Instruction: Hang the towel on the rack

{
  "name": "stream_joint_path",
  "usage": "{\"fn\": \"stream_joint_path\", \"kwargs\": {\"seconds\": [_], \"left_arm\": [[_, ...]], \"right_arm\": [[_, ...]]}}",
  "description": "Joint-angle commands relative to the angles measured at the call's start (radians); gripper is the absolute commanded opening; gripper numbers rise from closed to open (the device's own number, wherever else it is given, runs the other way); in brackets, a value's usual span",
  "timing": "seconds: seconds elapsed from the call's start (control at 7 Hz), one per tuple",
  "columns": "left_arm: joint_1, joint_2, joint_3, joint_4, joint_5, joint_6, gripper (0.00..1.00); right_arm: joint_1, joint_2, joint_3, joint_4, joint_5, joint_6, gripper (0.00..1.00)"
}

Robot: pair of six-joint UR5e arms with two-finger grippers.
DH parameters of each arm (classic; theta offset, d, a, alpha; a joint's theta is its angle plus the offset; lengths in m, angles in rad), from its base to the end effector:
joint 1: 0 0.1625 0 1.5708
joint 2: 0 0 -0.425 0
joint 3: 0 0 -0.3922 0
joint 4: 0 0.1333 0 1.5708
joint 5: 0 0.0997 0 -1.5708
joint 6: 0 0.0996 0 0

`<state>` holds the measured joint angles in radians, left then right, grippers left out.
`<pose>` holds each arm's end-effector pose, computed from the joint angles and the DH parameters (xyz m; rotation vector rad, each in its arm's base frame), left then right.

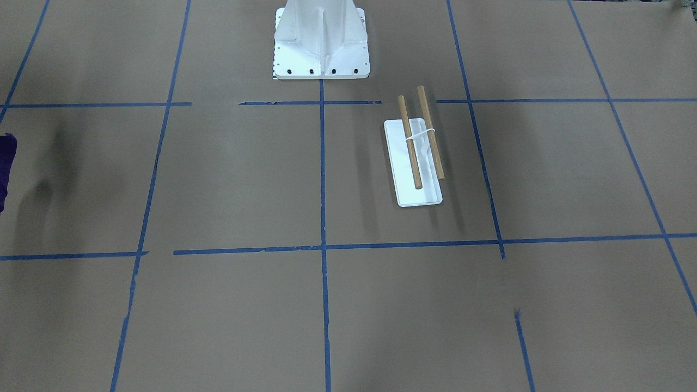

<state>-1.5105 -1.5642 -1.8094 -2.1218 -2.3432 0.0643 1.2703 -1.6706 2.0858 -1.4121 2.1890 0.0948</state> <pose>-0.0336 -0.5028 0.4775 0.7472 0.7330 0.4151 -0.0593 -0.4468 0.4412 0.4285 -0.7016 -0.3714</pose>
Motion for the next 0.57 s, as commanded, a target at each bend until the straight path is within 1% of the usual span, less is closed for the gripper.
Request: {"fn": "stream_joint_path", "kwargs": {"seconds": [0.0, 0.14, 0.29, 0.43], "left_arm": [[0.03, -0.036, -0.022, -0.104, -0.03, -0.257, 1.0], [0.062, -0.036, -0.062, -0.109, -0.034, -0.303, 1.0], [0.14, -0.042, -0.067, -0.109, -0.047, -0.387, 1.0], [0.176, -0.052, -0.067, -0.11, -0.041, -0.531, 1.0]], "right_arm": [[-0.102, 0.185, 0.003, 0.002, 0.032, 0.24, 0.0], [-0.19, 0.283, 0.002, 0.002, 0.014, 0.419, 0.0], [-0.294, 0.377, 0.0, 0.002, -0.058, 0.495, 0.0], [-0.38, 0.447, 0.002, 0.001, -0.116, 0.519, 0.0]]}}
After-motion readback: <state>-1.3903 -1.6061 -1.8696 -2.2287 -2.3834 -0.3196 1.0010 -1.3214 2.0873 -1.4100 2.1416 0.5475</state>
